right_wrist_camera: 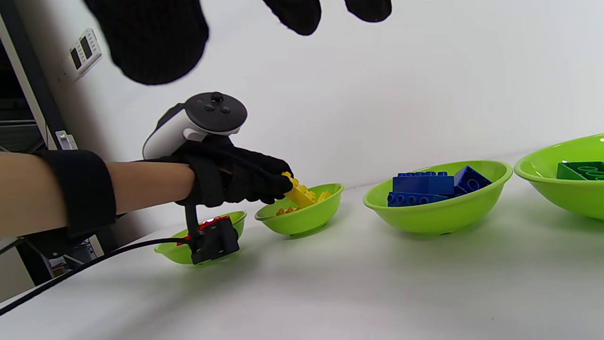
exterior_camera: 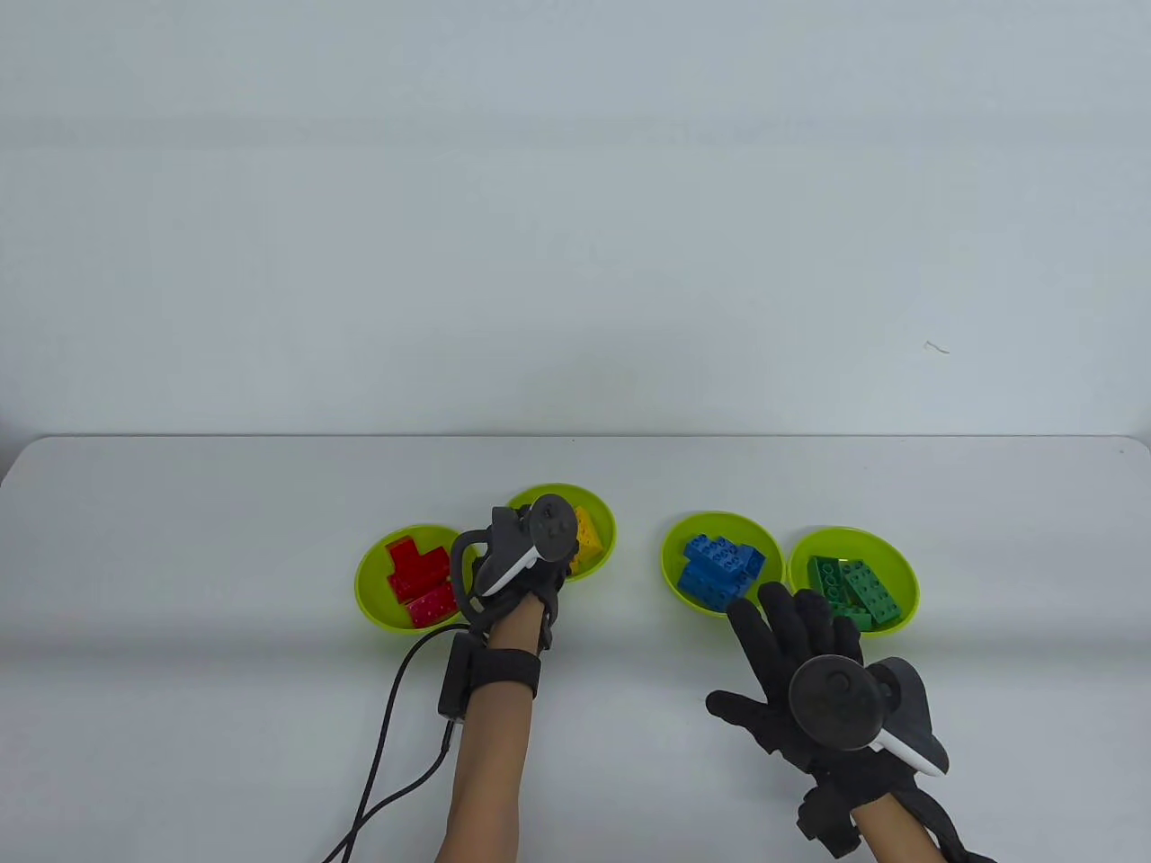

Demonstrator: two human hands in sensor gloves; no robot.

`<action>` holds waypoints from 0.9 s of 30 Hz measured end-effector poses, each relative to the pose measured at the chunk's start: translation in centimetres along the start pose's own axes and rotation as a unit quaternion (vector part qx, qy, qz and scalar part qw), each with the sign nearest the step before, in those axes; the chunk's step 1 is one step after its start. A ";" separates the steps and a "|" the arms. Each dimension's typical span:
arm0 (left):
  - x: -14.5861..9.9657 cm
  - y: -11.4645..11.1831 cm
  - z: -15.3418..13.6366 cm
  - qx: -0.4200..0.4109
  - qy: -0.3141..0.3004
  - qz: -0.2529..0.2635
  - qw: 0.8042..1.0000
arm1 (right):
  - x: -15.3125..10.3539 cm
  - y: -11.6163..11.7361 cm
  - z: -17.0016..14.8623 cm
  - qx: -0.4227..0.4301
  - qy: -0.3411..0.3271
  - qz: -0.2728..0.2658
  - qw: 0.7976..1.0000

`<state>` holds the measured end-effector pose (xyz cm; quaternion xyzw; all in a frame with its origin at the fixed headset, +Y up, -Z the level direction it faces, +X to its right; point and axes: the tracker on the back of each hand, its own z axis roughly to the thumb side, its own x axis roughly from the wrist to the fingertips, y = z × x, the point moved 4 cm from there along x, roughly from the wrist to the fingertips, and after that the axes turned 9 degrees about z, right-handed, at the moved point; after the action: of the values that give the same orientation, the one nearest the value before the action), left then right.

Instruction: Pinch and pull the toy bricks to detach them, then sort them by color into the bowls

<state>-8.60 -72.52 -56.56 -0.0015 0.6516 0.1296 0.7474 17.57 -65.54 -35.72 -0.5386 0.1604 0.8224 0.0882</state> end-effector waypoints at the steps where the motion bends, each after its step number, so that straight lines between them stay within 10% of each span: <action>1: -0.1 -0.1 0.0 0.012 -0.004 -0.003 1.000 | 0.0 0.1 0.0 -0.001 0.000 0.001 1.000; 10: -2.3 4.0 0.3 0.002 -0.066 -0.006 0.998 | 0.2 0.7 -0.1 -0.008 0.005 0.008 1.000; 17: -8.5 7.6 1.3 -0.015 -0.163 -0.043 0.986 | 0.4 2.1 -0.6 -0.026 0.021 0.029 0.999; 27: -17.6 6.0 1.4 -0.065 -0.210 -0.066 0.973 | 0.8 3.3 -0.4 -0.046 0.026 0.047 0.997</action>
<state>-10.44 -69.85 -38.15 -0.0657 0.4687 0.1196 0.8728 16.56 -68.76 -36.05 -0.5551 0.1497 0.8180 0.0201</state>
